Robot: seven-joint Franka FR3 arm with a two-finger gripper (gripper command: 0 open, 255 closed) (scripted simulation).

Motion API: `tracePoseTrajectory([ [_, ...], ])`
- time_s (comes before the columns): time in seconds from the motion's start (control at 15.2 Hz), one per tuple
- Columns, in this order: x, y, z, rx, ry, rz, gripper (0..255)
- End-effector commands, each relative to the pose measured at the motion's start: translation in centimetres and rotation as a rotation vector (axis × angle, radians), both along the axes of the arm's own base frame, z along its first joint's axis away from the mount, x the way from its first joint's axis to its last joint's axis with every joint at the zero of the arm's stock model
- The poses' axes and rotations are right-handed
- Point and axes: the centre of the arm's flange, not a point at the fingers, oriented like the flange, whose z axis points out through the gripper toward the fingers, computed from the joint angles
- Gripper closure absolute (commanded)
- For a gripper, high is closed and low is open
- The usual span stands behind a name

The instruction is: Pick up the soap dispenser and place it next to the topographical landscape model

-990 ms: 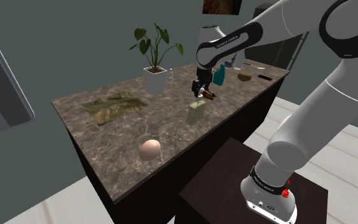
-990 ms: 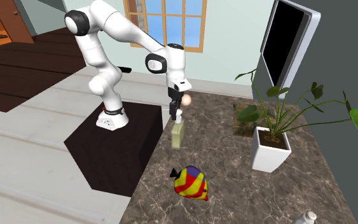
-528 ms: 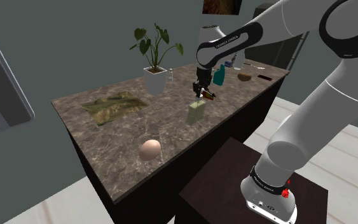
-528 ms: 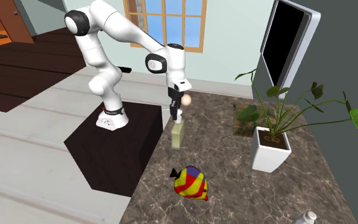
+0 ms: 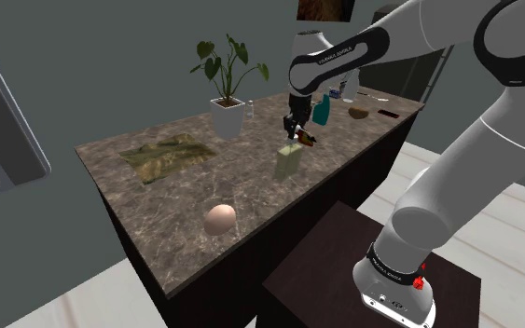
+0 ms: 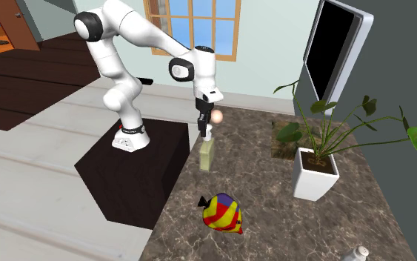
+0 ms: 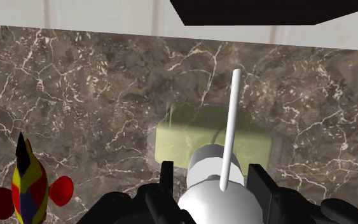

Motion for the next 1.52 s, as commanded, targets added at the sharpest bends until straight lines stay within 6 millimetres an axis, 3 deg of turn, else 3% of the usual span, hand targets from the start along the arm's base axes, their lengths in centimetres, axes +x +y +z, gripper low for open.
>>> tracePoseTrajectory([
  [0.0,0.0,-0.1,1.0,0.0,0.0,0.0,255],
  [1.45,0.0,-0.1,12.6,0.0,0.0,0.0,255],
])
